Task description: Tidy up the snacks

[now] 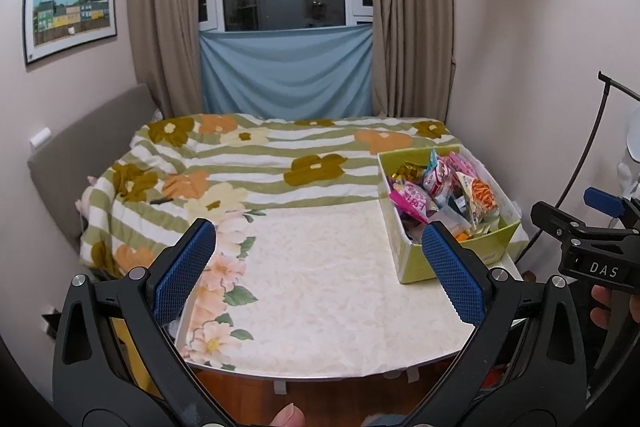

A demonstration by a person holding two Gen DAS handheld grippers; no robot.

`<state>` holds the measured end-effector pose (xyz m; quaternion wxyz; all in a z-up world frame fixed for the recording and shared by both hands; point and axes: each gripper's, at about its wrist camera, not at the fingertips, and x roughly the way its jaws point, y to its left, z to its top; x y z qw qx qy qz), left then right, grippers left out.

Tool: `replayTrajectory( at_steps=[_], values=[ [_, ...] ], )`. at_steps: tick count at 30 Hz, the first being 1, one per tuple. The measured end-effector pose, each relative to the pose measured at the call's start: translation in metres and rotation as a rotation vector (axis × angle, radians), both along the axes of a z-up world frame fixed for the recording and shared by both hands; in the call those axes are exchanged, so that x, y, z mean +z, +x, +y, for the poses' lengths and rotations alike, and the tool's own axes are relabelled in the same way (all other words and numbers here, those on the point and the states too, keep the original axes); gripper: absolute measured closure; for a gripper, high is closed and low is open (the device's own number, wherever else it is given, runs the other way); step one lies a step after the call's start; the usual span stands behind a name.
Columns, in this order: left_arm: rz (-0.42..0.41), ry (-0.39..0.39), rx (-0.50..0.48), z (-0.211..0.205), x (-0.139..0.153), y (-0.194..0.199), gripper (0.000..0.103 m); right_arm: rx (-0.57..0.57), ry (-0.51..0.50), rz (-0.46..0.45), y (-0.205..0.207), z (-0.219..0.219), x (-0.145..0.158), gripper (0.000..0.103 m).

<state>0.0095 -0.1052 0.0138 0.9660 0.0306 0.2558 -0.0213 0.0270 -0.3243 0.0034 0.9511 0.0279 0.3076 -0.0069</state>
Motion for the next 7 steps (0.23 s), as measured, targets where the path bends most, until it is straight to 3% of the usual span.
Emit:
replayTrajectory(
  at_steps=[7],
  values=[
    [-0.015, -0.006, -0.01, -0.0002, 0.0001, -0.0042, 0.001, -0.001, 0.003, 0.001, 0.0019, -0.0013, 0.0, 0.001]
  ],
)
